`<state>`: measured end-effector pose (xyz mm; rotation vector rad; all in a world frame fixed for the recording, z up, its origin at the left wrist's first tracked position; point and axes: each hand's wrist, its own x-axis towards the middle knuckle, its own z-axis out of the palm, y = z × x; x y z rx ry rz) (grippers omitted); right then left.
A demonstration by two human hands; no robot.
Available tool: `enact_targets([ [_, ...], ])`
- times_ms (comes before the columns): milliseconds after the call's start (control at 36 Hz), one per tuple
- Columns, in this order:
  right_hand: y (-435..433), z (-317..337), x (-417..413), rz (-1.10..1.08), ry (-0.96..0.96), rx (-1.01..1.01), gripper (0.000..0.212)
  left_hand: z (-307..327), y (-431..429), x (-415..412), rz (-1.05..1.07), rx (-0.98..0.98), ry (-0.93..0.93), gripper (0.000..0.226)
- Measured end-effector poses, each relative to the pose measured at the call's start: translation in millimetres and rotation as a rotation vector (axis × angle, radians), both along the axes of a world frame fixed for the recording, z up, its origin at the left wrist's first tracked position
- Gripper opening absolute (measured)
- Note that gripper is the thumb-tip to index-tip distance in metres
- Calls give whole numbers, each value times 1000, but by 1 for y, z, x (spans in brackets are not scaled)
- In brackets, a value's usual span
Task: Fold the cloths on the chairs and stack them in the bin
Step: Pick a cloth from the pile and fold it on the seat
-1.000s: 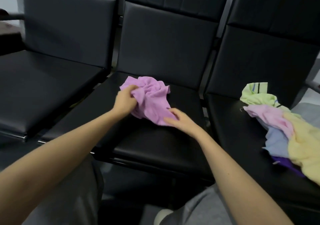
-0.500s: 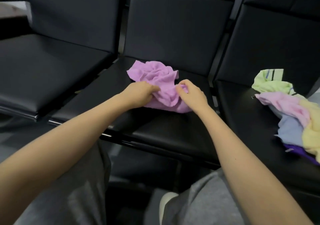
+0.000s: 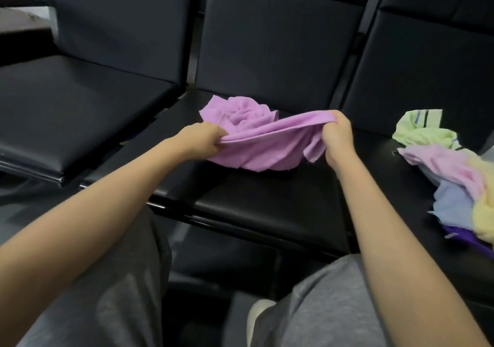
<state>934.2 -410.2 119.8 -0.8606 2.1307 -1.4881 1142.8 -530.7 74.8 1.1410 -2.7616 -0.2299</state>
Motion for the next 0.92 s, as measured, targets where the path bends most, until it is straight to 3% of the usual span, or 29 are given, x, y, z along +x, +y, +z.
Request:
enact_targets([
  [83, 7, 0, -10, -36, -3, 4, 19, -1, 0, -6, -30, 154, 315, 35],
  [167, 15, -8, -6, 147, 209, 8, 24, 6, 1, -11, 3, 255, 646, 39],
  [222, 18, -9, -8, 316, 318, 120, 27, 8, 1, -15, 57, 414, 782, 35],
  [278, 16, -16, -14, 401, 532, 342, 65, 13, 6, -15, 92, 562, 888, 29],
  [333, 14, -23, -16, 344, 756, 553, 109, 25, 18, -13, 14, 571, 829, 15],
  [389, 11, -32, -16, 275, 938, 620, 122, 30, 25, -10, -127, 501, 502, 16],
  [444, 5, -37, -14, 160, 1053, 615, 107, 17, 22, -10, -134, 357, 9, 31],
  [500, -1, -37, -11, 53, 1068, 571, 77, 4, 18, -13, -92, 194, -234, 38],
  [583, -3, -34, -7, 60, 994, 491, 37, 2, 13, -15, -100, 151, -22, 24],
  [694, 2, -35, -12, 119, 941, 320, 35, 19, 16, -10, -111, 211, 368, 23],
  [778, 5, -30, -12, 177, 677, 198, 38, 17, 17, -9, -159, 276, 406, 38],
  [861, -2, -21, -9, 135, 461, 297, 12, 12, 14, -9, -211, 351, 381, 29],
  [917, -2, -22, -9, 119, 275, 171, 13, 13, 14, -6, -218, 436, 336, 21],
])
